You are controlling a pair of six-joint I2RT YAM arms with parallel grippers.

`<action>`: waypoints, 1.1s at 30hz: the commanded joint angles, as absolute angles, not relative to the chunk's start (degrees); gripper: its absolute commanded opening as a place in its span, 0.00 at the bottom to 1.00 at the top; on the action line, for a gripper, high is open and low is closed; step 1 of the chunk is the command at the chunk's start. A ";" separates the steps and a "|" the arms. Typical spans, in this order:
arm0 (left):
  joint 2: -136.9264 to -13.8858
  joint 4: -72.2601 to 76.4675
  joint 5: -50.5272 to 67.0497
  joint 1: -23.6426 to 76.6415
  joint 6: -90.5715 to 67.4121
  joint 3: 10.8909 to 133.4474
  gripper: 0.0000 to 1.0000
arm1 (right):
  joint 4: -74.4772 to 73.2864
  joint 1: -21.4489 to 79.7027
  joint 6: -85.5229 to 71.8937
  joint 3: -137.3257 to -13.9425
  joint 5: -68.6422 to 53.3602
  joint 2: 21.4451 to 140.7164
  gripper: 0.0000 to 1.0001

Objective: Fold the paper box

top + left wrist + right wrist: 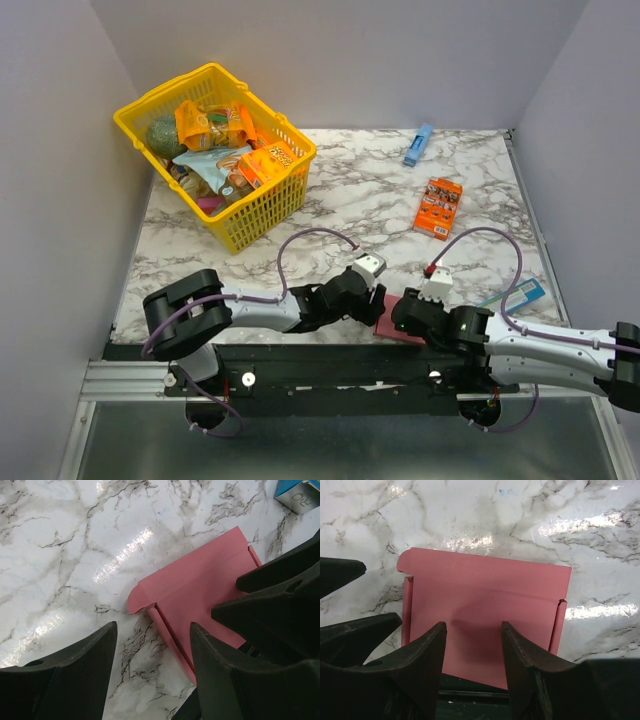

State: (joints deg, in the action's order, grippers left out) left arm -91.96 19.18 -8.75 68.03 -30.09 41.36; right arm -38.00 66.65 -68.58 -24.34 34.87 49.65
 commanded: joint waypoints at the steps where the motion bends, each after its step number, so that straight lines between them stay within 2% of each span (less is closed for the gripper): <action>1: -91.77 19.33 -8.26 66.89 -33.13 40.71 0.68 | -35.08 66.27 -68.74 -23.03 30.77 54.04 0.56; 5: -86.85 22.41 -6.60 63.03 -36.03 35.34 0.73 | -29.02 66.18 -65.57 -25.30 30.24 59.93 0.57; 10: -78.16 20.75 -8.25 60.12 -36.74 28.85 0.73 | -21.90 65.04 -57.69 -29.87 31.47 68.88 0.57; 14: -69.28 16.88 -11.34 58.01 -37.00 24.09 0.73 | -10.23 60.49 -47.48 -34.97 28.57 77.24 0.56; 20: -60.30 13.27 -11.25 52.74 -36.65 19.43 0.77 | -6.68 58.18 -34.29 -50.34 24.09 86.91 0.54; 21: -59.94 12.75 -11.42 52.39 -36.30 19.34 0.77 | -6.77 58.18 -33.15 -51.75 23.21 86.84 0.55; 25: -59.85 11.08 -12.22 49.93 -34.90 20.39 0.77 | -9.39 58.27 -30.76 -55.81 22.32 83.51 0.76; 28: -60.11 11.77 -11.61 47.47 -34.28 20.92 0.77 | -14.05 58.10 -32.16 -54.85 23.20 79.03 0.81; 33: -64.06 15.90 -7.21 45.70 -33.31 21.97 0.77 | -19.06 55.90 -37.34 -47.65 20.84 72.08 0.81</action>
State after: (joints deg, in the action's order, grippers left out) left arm -61.17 13.08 -10.02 46.70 -34.96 20.14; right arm -12.14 57.32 -34.48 -52.82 23.40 76.27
